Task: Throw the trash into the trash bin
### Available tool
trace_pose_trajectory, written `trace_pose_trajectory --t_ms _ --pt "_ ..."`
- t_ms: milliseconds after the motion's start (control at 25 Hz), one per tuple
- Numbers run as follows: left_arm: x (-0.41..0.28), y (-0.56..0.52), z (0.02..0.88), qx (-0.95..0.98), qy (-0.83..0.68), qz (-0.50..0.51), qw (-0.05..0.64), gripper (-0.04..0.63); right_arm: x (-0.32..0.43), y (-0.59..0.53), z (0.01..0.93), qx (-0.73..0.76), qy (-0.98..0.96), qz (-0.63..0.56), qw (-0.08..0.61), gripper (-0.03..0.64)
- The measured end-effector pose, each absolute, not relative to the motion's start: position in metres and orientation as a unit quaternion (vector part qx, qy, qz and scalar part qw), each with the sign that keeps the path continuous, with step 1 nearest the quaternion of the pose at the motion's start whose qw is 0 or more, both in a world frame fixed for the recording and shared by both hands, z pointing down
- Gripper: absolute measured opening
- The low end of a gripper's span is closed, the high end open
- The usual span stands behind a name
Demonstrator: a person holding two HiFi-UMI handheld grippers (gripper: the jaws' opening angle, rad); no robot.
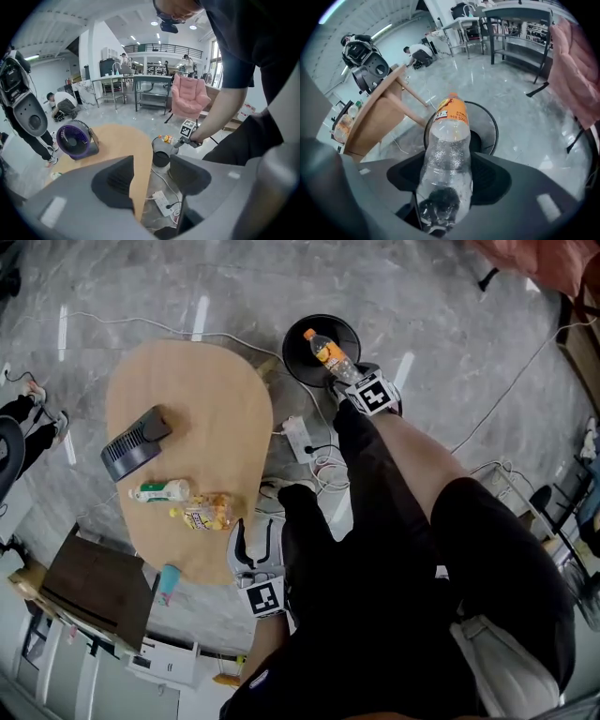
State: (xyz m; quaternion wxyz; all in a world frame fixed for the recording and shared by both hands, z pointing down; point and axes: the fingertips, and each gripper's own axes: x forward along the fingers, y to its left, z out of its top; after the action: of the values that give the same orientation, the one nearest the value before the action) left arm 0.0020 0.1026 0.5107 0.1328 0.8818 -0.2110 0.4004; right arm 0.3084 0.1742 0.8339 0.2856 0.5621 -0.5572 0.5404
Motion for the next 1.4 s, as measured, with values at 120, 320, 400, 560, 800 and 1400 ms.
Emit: trace_pose_trajectory --t_ms 120,320,400,560,800,1400 --pt "-0.001 0.108 0.519 0.874 -0.212 0.412 0.145 0.250 0.304 0.182 0.866 0.522 -0.551 0.559 0.333 0.313" --pt "-0.023 0.101 0.533 0.859 -0.236 0.426 0.160 0.250 0.299 0.185 0.905 0.490 -0.510 0.610 0.358 0.313" --pt "-0.030 0.099 0.538 0.854 -0.251 0.425 0.168 0.250 0.294 0.179 0.918 0.485 -0.493 0.637 0.341 0.313" --pt "-0.035 0.105 0.545 0.851 -0.262 0.417 0.182 0.250 0.291 0.160 0.933 0.472 -0.479 0.652 0.350 0.314" --pt "-0.043 0.114 0.555 0.843 -0.270 0.416 0.206 0.250 0.292 0.136 0.957 0.434 -0.449 0.688 0.369 0.314" --pt "-0.063 0.116 0.587 0.842 -0.269 0.409 0.225 0.250 0.293 0.122 0.975 0.429 -0.518 0.587 0.451 0.374"
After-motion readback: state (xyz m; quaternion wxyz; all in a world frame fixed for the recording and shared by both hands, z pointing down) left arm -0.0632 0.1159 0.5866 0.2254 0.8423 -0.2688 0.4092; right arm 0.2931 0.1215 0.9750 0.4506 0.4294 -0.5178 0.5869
